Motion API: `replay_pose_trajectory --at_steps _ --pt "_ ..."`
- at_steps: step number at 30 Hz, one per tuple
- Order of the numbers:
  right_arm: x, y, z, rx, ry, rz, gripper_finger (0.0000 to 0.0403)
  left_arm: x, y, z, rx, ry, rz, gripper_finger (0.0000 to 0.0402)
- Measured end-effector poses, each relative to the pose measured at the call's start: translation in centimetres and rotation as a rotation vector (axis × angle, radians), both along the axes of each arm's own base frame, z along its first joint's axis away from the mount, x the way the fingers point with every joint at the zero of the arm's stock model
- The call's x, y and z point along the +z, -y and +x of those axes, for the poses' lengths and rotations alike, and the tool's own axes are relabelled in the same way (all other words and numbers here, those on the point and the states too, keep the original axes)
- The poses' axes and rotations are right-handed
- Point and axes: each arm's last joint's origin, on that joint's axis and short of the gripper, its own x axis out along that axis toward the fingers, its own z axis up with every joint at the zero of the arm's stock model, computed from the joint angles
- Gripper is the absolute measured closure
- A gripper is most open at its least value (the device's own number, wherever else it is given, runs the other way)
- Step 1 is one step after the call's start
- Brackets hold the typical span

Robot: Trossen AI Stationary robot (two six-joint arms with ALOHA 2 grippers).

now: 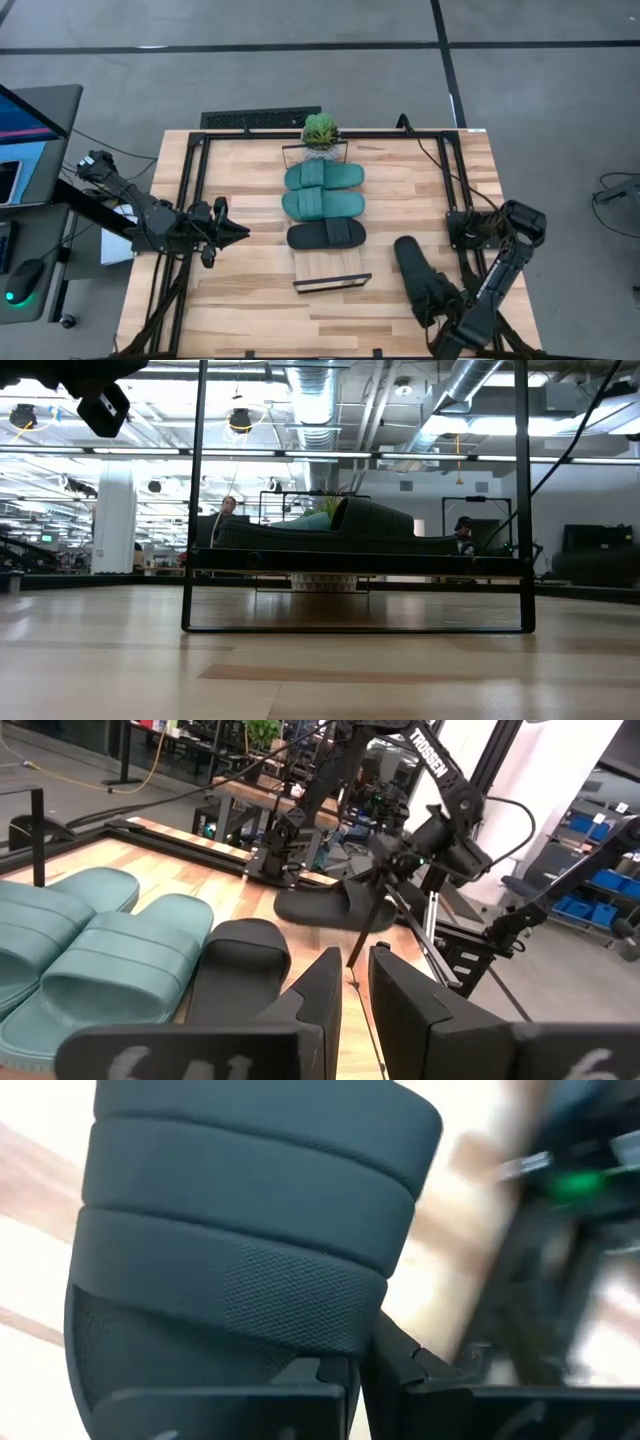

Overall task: Pick and place slides into the shelf
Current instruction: Put the black slides on the shelf

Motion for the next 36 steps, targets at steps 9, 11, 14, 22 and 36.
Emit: replay_pose_trajectory --at_steps 9,11,14,22,36 --pt "3.6 0.4 -0.2 0.046 -0.009 -0.006 0.0402 0.1 -0.1 0.0 0.037 0.012 -0.015 0.0358" --pt "3.6 0.5 0.1 0.062 0.010 -0.004 0.0402 0.3 -0.1 0.0 0.051 0.024 -0.024 0.0358" --pt "3.8 0.7 0.1 0.080 0.043 -0.032 0.0402 0.4 -0.2 0.0 0.057 0.040 -0.042 0.0358" --pt "3.8 1.5 1.5 0.122 0.077 -0.066 0.0402 0.8 -0.5 0.2 0.062 0.069 -0.065 0.0358" --pt "3.9 3.6 4.3 0.150 0.124 -0.146 0.0402 0.8 -0.5 0.2 0.053 0.071 -0.082 0.0358"
